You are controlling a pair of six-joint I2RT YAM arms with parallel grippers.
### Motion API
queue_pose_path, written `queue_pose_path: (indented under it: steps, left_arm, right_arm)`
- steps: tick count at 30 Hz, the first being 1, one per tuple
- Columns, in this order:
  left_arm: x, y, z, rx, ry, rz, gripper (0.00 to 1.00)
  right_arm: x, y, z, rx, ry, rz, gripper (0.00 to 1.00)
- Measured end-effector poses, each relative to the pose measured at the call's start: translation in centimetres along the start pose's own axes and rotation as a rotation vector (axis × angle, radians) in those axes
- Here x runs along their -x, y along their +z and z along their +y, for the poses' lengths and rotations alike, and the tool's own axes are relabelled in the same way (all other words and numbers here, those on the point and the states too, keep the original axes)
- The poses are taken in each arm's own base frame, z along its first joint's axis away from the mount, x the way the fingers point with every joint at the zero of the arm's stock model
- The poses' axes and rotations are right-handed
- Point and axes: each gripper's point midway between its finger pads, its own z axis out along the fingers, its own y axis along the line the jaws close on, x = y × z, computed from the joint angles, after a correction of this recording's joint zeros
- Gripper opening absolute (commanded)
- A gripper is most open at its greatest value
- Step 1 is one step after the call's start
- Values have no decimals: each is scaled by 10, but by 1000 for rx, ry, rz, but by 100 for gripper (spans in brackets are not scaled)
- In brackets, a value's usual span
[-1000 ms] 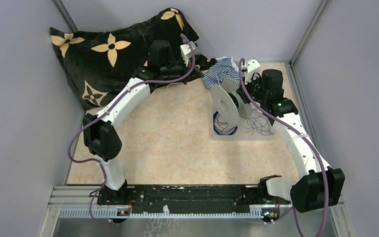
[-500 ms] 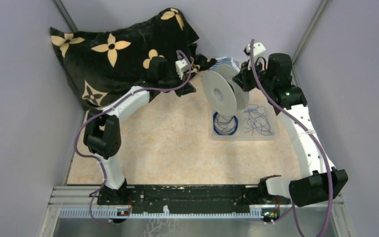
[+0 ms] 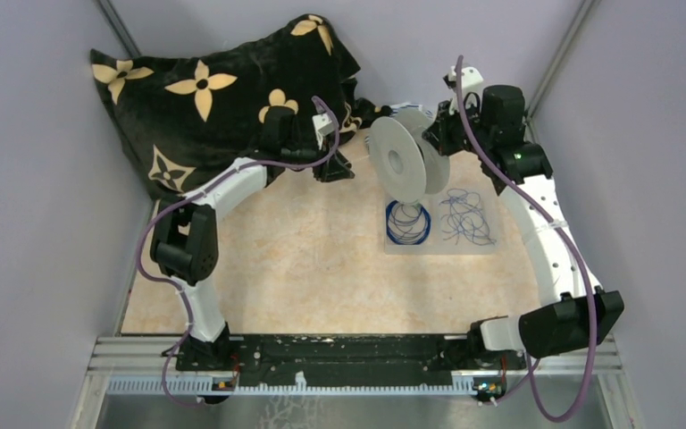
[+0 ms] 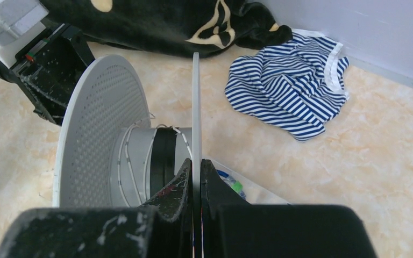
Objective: Wrap the cables
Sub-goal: Wrap the cable around the cable reel.
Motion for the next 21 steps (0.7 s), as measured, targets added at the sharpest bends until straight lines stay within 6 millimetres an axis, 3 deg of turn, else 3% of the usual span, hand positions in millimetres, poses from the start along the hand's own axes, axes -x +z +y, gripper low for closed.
queue_pose_path:
  steps: [8, 14, 21]
  left_arm:
    - [-18, -23, 2, 25, 34, 25, 81]
    - [-18, -37, 2, 62, 120, 53, 85]
    - [-37, -48, 17, 158, 210, 147, 85]
  right_arm:
    - [8, -5, -4, -20, -1, -13, 0]
    - [13, -12, -2, -19, 0, -5, 0]
    - [29, -20, 2, -12, -19, -34, 0]
